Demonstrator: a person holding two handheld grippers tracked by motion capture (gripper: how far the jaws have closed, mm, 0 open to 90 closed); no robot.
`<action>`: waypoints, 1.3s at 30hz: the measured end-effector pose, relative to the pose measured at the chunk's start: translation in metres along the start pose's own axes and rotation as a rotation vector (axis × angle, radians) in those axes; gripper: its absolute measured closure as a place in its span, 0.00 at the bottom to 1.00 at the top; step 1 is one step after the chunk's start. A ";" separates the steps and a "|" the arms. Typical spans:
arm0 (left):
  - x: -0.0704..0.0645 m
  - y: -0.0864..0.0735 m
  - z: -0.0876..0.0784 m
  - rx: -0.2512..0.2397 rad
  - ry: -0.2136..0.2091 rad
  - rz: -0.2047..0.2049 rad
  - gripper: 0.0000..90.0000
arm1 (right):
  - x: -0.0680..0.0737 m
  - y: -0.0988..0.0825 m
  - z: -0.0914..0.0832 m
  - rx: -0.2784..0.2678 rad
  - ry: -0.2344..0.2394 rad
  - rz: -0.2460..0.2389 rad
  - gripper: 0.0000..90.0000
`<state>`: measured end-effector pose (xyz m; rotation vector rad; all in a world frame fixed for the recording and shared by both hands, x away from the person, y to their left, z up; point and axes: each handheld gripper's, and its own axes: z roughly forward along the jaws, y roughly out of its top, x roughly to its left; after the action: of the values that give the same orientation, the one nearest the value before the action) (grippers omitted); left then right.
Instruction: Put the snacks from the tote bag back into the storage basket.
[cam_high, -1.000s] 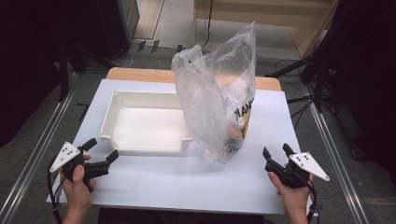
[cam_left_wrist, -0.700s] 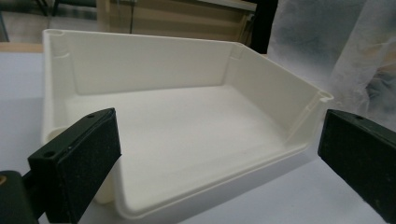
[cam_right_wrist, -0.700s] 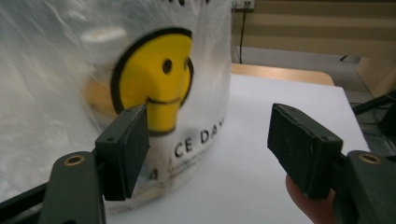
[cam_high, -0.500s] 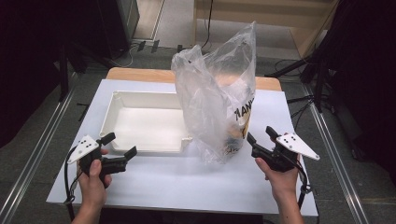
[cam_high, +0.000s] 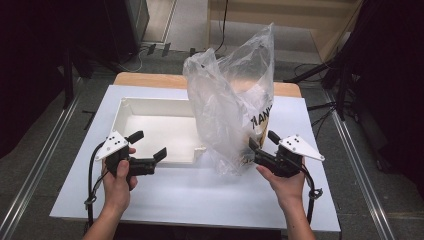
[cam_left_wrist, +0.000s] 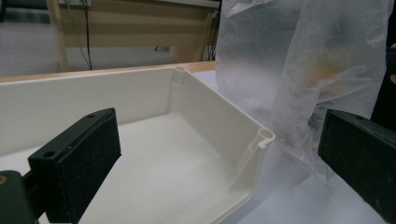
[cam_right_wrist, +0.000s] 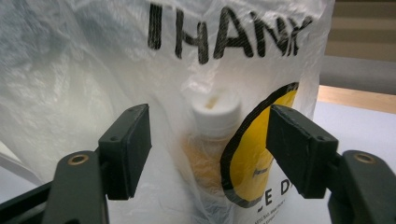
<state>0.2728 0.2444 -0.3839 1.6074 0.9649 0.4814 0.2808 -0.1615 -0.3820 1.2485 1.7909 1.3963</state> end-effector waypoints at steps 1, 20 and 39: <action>0.000 0.003 0.003 -0.009 -0.014 -0.020 0.00 | 0.005 -0.002 0.004 0.016 -0.009 -0.022 0.42; -0.038 0.023 0.030 -0.009 -0.115 0.032 0.00 | -0.012 -0.017 -0.005 0.045 0.034 0.013 1.00; -0.122 0.056 0.062 -0.086 -0.227 0.153 0.04 | -0.002 -0.050 0.004 0.175 0.071 -0.027 1.00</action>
<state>0.2663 0.1087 -0.3251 1.6248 0.6470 0.4279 0.2682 -0.1637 -0.4302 1.2706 2.0073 1.3067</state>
